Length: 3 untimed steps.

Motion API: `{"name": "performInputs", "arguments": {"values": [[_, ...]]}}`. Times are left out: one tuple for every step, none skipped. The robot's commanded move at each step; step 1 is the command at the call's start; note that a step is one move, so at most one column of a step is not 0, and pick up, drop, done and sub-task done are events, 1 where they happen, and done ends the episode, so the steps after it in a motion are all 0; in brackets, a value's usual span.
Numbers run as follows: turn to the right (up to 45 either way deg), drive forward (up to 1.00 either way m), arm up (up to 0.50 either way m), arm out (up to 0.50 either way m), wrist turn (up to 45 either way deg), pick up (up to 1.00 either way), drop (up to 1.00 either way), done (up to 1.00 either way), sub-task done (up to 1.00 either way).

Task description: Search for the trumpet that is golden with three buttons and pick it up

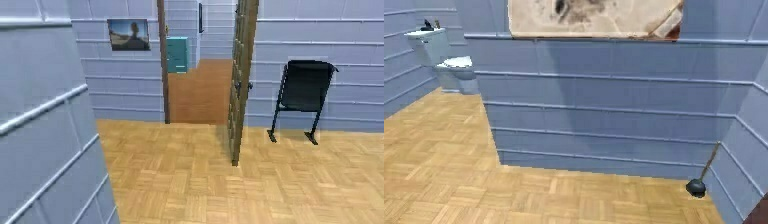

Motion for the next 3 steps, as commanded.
{"name": "performInputs", "arguments": {"values": [[0.0, 1.0, 0.0, 0.0, 0.0, 0.0, 0.0, 0.0, 0.0], [0.0, 1.0, 0.0, 0.0, 0.0, 0.0, 0.0, 0.0, 0.0], [0.0, 0.8, 0.0, 0.0, 0.0, 0.0, 0.0, 0.0, 0.0]]}}
